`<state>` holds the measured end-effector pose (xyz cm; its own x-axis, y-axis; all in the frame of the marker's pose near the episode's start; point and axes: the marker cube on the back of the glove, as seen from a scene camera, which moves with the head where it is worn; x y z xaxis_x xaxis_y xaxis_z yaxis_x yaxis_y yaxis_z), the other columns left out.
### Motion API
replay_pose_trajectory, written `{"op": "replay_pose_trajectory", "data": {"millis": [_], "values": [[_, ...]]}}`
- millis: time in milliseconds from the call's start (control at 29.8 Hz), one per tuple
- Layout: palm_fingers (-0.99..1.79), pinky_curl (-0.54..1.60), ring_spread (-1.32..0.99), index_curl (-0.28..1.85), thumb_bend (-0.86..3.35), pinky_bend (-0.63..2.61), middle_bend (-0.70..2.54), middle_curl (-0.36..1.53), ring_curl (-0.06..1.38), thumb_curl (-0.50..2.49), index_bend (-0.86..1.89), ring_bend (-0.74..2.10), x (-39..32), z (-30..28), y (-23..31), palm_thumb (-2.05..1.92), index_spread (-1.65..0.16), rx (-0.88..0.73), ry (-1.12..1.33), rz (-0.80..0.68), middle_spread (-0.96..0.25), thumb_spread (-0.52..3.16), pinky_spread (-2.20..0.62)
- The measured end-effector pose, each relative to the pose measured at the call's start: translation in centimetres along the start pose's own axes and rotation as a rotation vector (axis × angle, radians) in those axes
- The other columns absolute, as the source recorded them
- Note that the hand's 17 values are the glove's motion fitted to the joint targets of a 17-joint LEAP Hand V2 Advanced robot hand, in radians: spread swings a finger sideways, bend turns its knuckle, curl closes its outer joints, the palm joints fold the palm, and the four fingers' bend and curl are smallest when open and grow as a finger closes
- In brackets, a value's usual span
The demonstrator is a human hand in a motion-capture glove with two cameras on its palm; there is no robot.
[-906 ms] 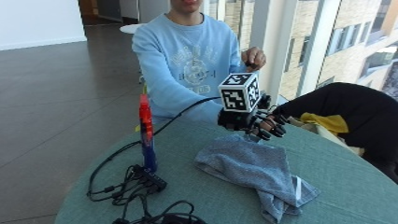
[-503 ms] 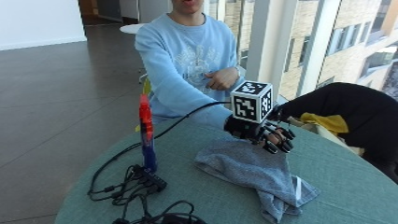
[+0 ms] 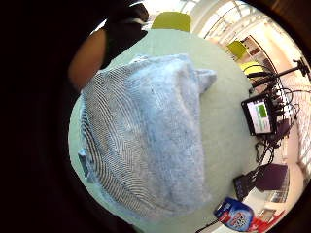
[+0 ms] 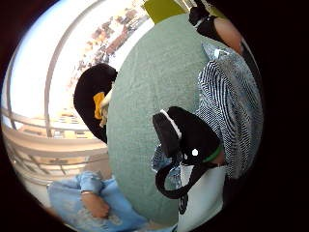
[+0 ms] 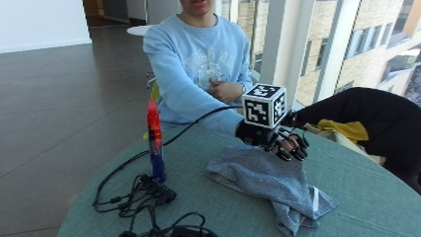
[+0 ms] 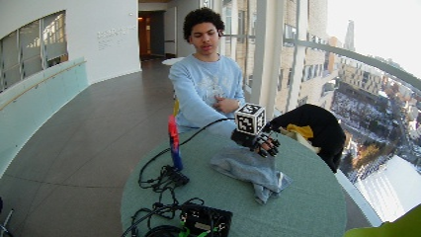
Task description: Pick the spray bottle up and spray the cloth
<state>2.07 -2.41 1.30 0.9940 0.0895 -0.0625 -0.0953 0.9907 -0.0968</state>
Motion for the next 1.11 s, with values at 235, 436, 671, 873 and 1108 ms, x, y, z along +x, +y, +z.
{"op": "replay_pose_trajectory", "data": {"millis": [235, 436, 671, 873, 1108], "values": [[0.61, 0.18, -0.03, 0.35, 0.14, 0.12, 0.34, 0.31, 0.23, 0.21, 0.26, 0.23, 0.6, -0.3, 0.1, 0.58, -0.36, -0.002, 0.004, 0.006, -0.08, 1.14, 0.23], [0.61, 0.17, -0.04, 0.37, 0.12, 0.12, 0.33, 0.33, 0.24, 0.22, 0.27, 0.22, 0.5, -1.3, 0.9, 0.61, -0.36, 0.029, -0.024, 0.001, -0.08, 1.16, 0.23], [0.65, 0.16, -0.04, 0.40, 0.11, 0.11, 0.33, 0.35, 0.26, 0.26, 0.32, 0.21, 0.9, -2.5, 4.0, 0.67, -0.34, 0.068, -0.048, -0.025, -0.08, 1.19, 0.23], [0.65, 0.15, -0.04, 0.41, 0.10, 0.11, 0.33, 0.36, 0.27, 0.28, 0.33, 0.21, 2.1, -4.8, 8.7, 0.70, -0.33, 0.109, -0.051, -0.006, -0.09, 1.20, 0.23], [0.67, 0.14, -0.04, 0.41, 0.08, 0.10, 0.36, 0.38, 0.27, 0.31, 0.32, 0.20, 3.2, -7.2, 16.0, 0.73, -0.32, 0.201, -0.126, 0.045, -0.09, 1.20, 0.23]]}}
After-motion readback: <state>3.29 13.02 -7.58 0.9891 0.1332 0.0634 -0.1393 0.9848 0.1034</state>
